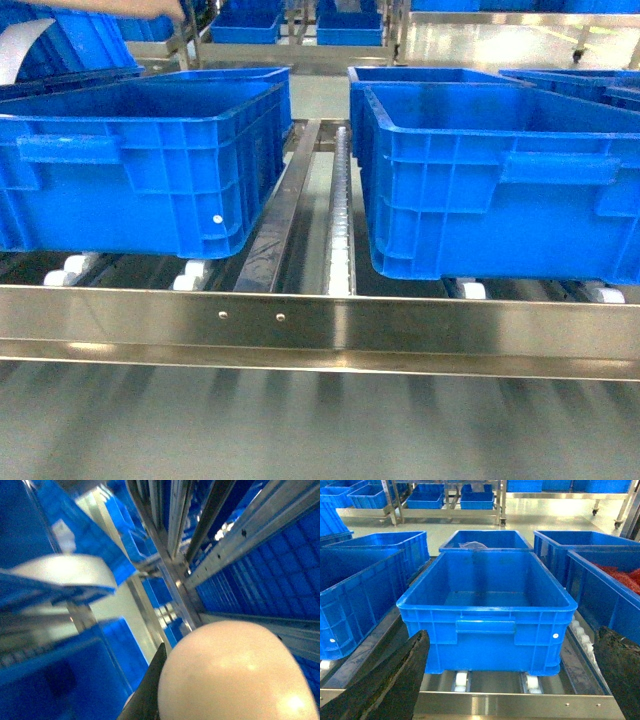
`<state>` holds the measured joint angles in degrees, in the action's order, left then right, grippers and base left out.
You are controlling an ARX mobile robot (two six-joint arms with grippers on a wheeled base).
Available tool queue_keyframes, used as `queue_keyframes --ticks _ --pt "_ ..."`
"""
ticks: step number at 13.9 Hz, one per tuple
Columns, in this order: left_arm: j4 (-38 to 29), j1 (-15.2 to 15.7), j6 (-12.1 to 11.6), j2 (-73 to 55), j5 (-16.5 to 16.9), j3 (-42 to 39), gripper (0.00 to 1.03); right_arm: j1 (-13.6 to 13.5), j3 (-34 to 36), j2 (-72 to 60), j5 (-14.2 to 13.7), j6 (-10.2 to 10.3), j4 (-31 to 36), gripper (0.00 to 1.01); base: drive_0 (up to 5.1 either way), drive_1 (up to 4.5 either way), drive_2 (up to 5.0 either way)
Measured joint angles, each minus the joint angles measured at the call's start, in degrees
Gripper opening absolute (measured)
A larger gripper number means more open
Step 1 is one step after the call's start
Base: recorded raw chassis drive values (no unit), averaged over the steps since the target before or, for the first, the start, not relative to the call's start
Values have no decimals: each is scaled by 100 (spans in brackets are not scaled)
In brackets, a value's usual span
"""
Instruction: Place part in tray to right shelf
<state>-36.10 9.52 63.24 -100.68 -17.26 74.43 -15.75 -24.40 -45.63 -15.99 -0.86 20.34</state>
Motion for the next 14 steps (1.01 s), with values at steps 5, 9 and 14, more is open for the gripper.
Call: queue_keyframes --ticks 5,9,14 --pt "-162 -428 -2345 -407 -1331 452 14 0 0 0 0 0 0 98 0 0 0" --pt "-308 -428 -2793 -413 -1366 498 14 0 0 0 -2 0 0 98 0 0 0" --pt "-431 -372 -2347 503 -870 -560 14 0 0 0 -2 0 0 98 0 0 0"
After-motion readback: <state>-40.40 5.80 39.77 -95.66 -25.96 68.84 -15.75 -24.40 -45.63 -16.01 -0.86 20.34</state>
